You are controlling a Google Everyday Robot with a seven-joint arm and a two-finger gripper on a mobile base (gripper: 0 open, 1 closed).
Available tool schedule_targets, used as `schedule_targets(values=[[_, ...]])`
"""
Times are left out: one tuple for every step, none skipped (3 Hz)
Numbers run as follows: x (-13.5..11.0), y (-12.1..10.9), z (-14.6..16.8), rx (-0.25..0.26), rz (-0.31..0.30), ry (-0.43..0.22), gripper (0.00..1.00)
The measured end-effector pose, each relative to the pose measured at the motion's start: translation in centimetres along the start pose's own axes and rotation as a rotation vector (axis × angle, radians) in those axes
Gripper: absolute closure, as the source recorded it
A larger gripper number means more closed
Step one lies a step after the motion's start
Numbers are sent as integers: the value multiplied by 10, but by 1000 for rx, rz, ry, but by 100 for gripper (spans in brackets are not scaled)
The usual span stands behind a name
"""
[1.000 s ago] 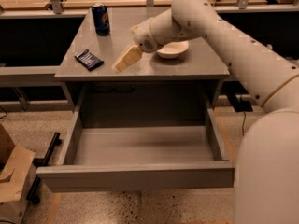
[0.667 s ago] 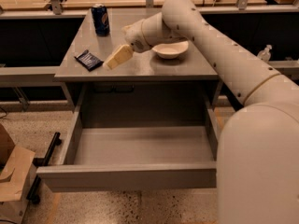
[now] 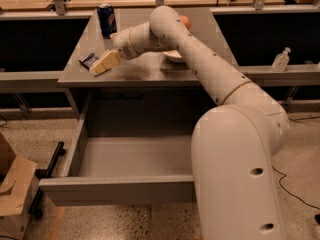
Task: Place rxbar blueberry into top drawer
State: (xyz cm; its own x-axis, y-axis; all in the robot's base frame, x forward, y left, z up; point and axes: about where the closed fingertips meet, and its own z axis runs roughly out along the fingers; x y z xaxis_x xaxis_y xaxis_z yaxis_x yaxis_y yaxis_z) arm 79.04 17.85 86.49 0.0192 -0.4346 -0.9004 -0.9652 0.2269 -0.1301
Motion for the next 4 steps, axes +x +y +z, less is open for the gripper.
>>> schedule_targets(values=[[0,4,36,-45,15,-19,0],[3,8,56,-65,30,-21,18],[6,9,64,-65,41,-17,42],[8,8,61,-50,49,-13,64]])
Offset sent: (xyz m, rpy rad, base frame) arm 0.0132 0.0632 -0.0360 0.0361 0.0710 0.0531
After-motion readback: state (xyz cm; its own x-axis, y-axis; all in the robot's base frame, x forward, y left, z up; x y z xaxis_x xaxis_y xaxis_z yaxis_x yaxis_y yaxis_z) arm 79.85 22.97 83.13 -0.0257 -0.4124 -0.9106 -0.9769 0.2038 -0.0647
